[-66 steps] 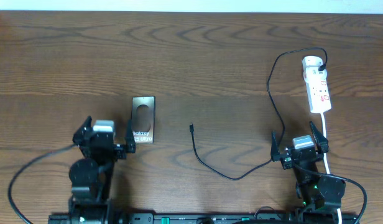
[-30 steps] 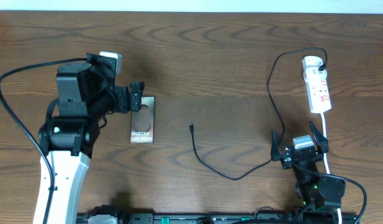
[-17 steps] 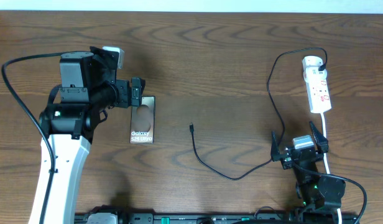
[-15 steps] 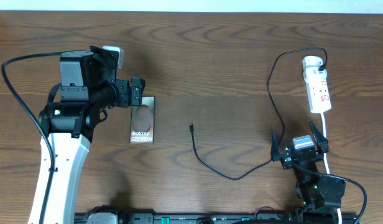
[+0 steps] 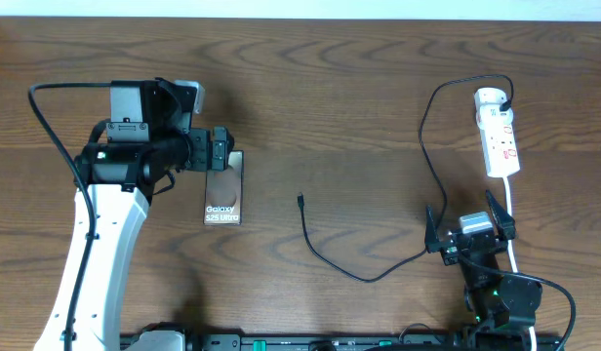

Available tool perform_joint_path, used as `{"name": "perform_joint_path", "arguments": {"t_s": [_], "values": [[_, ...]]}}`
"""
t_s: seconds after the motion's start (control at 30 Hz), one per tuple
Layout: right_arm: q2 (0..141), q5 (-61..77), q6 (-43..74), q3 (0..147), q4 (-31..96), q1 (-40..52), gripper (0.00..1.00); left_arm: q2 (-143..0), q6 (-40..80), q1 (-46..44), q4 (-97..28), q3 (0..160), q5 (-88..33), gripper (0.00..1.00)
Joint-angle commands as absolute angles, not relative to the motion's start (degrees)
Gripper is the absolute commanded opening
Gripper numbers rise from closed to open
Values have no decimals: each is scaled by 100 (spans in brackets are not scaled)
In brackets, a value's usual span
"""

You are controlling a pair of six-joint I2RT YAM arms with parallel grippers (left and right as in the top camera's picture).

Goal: Plug charger to phone and switch on socket
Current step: 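Move the left gripper forward over the silver phone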

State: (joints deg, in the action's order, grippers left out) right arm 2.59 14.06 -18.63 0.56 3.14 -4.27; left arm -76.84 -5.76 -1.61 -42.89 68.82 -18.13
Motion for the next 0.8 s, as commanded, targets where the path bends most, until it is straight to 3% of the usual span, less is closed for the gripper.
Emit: {"name": "perform_joint_path", "arguments": {"t_s": [0.0, 0.43, 0.77], "values": [[263, 1363, -1802, 32, 320, -445, 99, -7684, -502, -174, -4307, 7026, -1907, 98], [263, 1363, -1802, 32, 320, -445, 99, -7900, 49, -180, -3948, 7177, -1715, 98], [263, 1361, -1802, 32, 320, -445, 99, -9080, 75, -596, -4755, 8077, -788, 98]]}}
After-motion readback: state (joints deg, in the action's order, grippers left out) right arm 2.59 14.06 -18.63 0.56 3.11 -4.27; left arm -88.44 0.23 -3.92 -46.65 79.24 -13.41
